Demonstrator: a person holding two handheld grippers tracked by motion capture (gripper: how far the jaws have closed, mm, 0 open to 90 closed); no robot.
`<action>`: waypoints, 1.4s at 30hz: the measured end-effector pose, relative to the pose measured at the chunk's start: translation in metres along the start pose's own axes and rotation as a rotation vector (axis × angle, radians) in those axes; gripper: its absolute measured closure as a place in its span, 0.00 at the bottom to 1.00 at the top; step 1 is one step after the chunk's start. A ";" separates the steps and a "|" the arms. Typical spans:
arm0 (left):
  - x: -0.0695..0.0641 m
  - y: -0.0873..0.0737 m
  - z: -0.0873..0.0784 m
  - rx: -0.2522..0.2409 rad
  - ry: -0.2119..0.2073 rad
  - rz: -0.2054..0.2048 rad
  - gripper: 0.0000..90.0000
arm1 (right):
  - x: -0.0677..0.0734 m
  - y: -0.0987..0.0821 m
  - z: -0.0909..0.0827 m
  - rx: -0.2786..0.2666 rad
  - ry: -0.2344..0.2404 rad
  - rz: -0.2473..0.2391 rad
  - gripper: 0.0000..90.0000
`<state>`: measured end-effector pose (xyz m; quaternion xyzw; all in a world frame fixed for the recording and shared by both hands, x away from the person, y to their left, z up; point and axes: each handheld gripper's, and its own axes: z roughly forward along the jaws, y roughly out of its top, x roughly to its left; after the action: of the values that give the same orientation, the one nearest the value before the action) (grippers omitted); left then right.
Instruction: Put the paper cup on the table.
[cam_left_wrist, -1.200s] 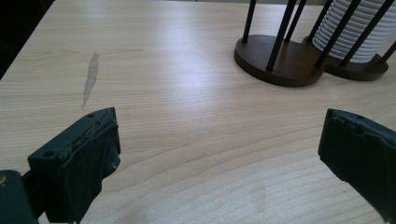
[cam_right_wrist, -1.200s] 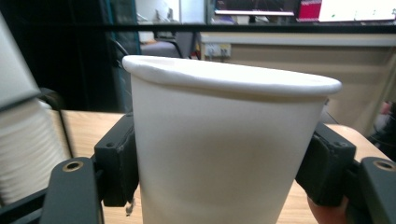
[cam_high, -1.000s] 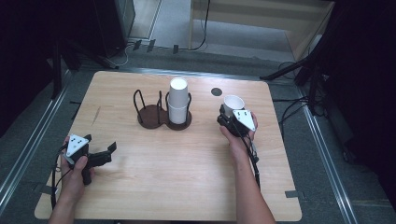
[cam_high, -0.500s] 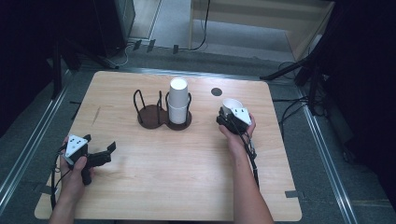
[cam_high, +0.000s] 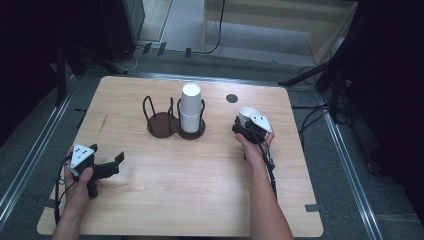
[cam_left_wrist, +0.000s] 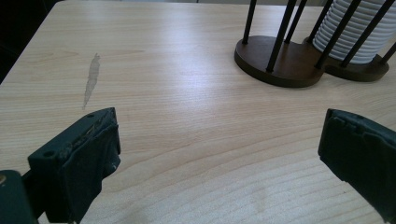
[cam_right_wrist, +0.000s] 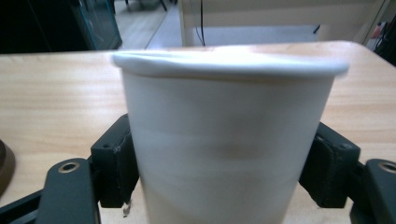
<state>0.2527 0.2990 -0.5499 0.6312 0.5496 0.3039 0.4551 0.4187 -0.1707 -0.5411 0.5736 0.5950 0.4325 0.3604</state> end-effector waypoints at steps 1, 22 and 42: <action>0.000 0.000 0.000 -0.001 0.000 -0.002 0.00 | 0.001 -0.002 0.000 0.024 -0.003 -0.008 0.27; 0.001 0.000 0.000 0.002 -0.011 -0.008 0.00 | -0.002 0.003 -0.020 0.086 0.080 -0.013 0.00; 0.001 0.000 0.000 0.007 -0.010 -0.006 0.00 | -0.027 0.003 -0.090 -0.013 0.134 0.035 0.00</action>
<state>0.2534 0.2998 -0.5499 0.6326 0.5502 0.2975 0.4568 0.3385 -0.2069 -0.5065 0.5513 0.6049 0.4800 0.3159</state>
